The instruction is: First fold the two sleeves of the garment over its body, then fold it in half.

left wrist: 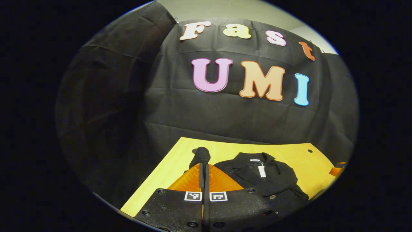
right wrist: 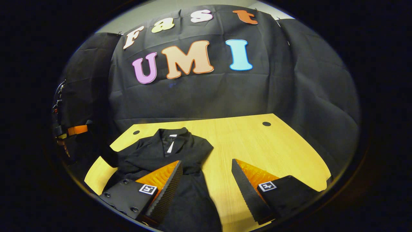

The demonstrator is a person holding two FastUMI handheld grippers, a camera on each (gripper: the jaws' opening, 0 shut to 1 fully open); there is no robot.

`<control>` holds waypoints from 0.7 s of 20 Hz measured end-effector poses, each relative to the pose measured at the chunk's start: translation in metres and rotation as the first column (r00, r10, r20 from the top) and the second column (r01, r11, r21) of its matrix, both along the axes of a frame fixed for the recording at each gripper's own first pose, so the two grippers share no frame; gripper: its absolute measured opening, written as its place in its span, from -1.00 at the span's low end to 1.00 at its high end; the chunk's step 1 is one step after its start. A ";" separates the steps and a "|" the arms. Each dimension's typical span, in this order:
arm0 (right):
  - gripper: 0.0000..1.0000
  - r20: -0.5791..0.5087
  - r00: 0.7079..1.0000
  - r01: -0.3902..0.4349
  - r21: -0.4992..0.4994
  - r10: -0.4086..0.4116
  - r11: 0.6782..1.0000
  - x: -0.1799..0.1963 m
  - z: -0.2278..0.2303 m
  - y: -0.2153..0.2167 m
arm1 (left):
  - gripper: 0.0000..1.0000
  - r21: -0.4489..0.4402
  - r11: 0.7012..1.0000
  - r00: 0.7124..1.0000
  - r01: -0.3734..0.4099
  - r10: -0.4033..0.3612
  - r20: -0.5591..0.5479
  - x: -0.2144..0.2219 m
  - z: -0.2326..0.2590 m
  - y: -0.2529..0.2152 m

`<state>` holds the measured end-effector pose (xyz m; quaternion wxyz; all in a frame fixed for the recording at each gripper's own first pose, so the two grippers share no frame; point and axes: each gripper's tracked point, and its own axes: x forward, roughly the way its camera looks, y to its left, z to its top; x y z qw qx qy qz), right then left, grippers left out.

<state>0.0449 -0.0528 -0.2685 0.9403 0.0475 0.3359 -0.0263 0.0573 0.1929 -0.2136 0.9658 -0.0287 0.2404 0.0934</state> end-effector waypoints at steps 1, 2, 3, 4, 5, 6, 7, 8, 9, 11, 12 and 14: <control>0.96 -0.001 1.000 0.012 0.003 -0.012 1.000 -0.003 0.000 -0.006 | -1.00 -0.002 1.000 1.000 0.021 -0.021 0.002 0.005 0.003 -0.009; 0.96 -0.003 1.000 0.023 0.005 -0.023 1.000 -0.006 0.000 -0.012 | -1.00 -0.005 0.999 0.999 0.039 -0.039 0.003 0.011 0.002 -0.019; 0.96 -0.004 0.999 0.034 0.005 -0.034 0.999 -0.009 -0.002 -0.017 | -1.00 -0.007 0.998 0.998 0.060 -0.060 0.005 0.017 0.003 -0.029; 0.97 -0.005 0.999 0.044 0.005 -0.044 0.999 -0.011 -0.001 -0.023 | -1.00 -0.010 0.997 0.997 0.077 -0.077 0.007 0.023 0.002 -0.039; 0.96 -0.005 0.999 0.053 0.006 -0.053 0.999 -0.014 -0.001 -0.027 | -1.00 -0.015 0.995 0.995 0.096 -0.096 0.006 0.027 0.002 -0.049; 0.96 -0.005 0.998 0.063 0.006 -0.063 0.998 -0.017 0.000 -0.032 | -1.00 -0.021 0.993 0.993 0.114 -0.114 0.006 0.031 0.000 -0.060; 0.96 -0.003 0.997 0.073 0.006 -0.073 0.997 -0.019 0.000 -0.038 | -1.00 -0.027 0.991 0.991 0.134 -0.133 0.005 0.035 -0.002 -0.072; 0.96 -0.001 0.997 0.082 0.007 -0.082 0.997 -0.021 0.002 -0.042 | -1.00 -0.031 0.988 0.988 0.152 -0.151 0.005 0.039 -0.002 -0.081; 0.96 0.000 0.996 0.092 0.008 -0.092 0.996 -0.023 0.002 -0.047 | -1.00 -0.037 0.985 0.986 0.169 -0.169 0.005 0.042 -0.003 -0.092; 0.97 0.001 0.994 0.105 0.011 -0.105 0.994 -0.028 0.001 -0.055 | -1.00 -0.046 0.979 0.980 0.200 -0.200 -0.001 0.046 -0.007 -0.111; 0.96 0.001 0.994 0.112 0.008 -0.112 0.994 -0.031 0.002 -0.059 | -1.00 -0.049 0.975 0.977 0.215 -0.215 -0.003 0.049 -0.009 -0.120; 0.96 0.000 0.992 0.124 0.002 -0.124 0.992 -0.038 0.004 -0.067 | -1.00 -0.054 0.968 0.969 0.245 -0.246 -0.007 0.053 -0.012 -0.139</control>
